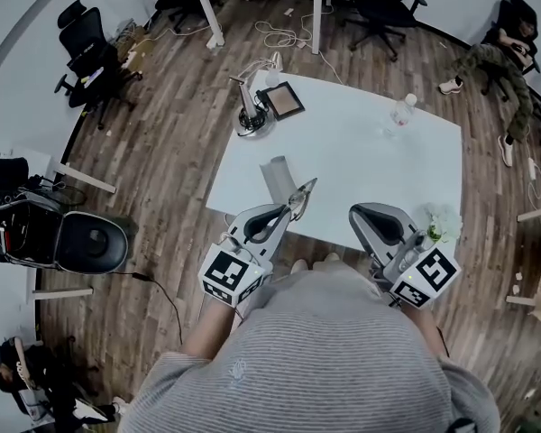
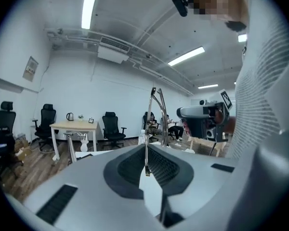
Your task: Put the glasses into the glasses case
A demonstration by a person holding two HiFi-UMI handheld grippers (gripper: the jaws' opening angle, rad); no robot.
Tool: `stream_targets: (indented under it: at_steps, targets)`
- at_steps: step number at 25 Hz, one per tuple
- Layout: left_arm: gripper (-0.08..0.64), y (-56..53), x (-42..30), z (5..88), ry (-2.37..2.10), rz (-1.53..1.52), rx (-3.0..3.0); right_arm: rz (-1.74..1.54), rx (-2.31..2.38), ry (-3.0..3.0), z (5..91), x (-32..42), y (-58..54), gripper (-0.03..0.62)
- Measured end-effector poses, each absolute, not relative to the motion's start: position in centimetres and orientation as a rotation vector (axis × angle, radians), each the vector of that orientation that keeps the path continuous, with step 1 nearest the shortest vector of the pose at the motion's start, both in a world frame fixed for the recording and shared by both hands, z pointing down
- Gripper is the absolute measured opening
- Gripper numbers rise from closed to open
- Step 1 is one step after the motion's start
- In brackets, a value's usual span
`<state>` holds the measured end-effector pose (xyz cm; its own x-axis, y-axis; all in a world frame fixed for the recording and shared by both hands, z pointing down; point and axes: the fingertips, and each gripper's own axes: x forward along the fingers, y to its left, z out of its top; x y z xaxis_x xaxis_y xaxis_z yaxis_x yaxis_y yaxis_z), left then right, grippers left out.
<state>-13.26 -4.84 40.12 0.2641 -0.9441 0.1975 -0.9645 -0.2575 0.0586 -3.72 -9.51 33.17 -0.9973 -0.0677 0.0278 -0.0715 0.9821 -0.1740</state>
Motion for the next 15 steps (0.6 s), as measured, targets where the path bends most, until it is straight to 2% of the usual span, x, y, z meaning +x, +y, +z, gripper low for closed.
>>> stream_targets:
  at_steps: [15]
  targets:
    - [0.025,-5.5,-16.3,41.4,-1.907,1.04,2.675,0.268,0.069,-3.082,34.7,-5.5,-9.2,0.015]
